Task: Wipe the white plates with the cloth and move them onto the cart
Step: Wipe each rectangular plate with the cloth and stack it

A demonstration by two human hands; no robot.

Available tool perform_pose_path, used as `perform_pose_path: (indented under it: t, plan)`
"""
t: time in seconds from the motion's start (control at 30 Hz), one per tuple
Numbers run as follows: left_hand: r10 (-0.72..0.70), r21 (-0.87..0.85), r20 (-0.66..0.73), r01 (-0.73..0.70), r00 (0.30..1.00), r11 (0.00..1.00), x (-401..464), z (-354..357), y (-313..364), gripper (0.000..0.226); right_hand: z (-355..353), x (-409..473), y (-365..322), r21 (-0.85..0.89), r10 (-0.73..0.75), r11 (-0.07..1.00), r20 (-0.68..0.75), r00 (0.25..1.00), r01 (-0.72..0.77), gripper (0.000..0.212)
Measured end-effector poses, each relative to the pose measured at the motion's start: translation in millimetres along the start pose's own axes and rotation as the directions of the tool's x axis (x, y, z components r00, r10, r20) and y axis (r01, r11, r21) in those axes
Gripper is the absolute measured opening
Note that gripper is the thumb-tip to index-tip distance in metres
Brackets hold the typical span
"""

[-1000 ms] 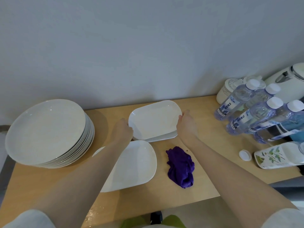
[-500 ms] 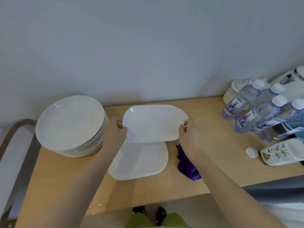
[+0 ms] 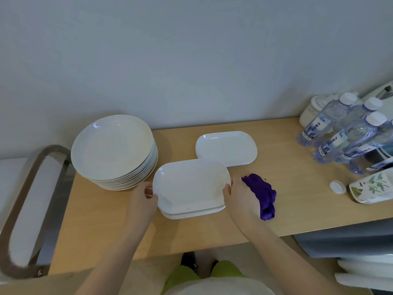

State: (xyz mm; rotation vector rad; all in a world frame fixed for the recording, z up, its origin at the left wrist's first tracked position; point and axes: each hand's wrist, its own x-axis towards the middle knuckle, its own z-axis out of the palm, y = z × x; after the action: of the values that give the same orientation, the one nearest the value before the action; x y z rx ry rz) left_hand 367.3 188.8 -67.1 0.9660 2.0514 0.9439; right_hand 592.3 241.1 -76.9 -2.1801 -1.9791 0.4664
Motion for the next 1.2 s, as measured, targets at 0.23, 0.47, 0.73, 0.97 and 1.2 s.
perform_pose_path:
  t: [0.23, 0.47, 0.73, 0.97, 1.2]
  plan:
    - [-0.017, -0.001, 0.05, 0.017, 0.999, 1.0, 1.2, 0.8, -7.4, 0.03, -6.9, -5.3, -6.7, -0.427, -0.118, 0.886, 0.165, 0.979, 0.179, 0.044]
    - [-0.019, 0.011, 0.082, 0.018, 0.996, 1.0, 4.0, 3.9, -7.5, 0.03, -4.3, -2.9, -4.9, -0.188, -0.021, 0.981, 0.108, 0.994, 0.041, 0.021]
    - [-0.036, -0.016, 0.073, 0.037, 0.997, 0.999, 3.2, 7.2, -11.2, 0.033, -10.0, 11.6, 18.3, -0.293, -0.016, 0.956, -0.082, 0.997, -0.008, 0.023]
    - [-0.027, -0.053, 0.036, 0.029, 0.999, 0.998, 1.3, 14.9, -16.1, 0.031, 4.7, 14.6, 62.6, -0.414, -0.005, 0.909, 0.072, 0.997, 0.034, 0.048]
    - [-0.035, -0.031, 0.039, 0.036, 0.999, 0.999, 7.4, 19.6, -18.8, 0.041, 1.0, 19.0, 63.6, 0.163, 0.166, 0.972, 0.028, 0.986, -0.169, 0.049]
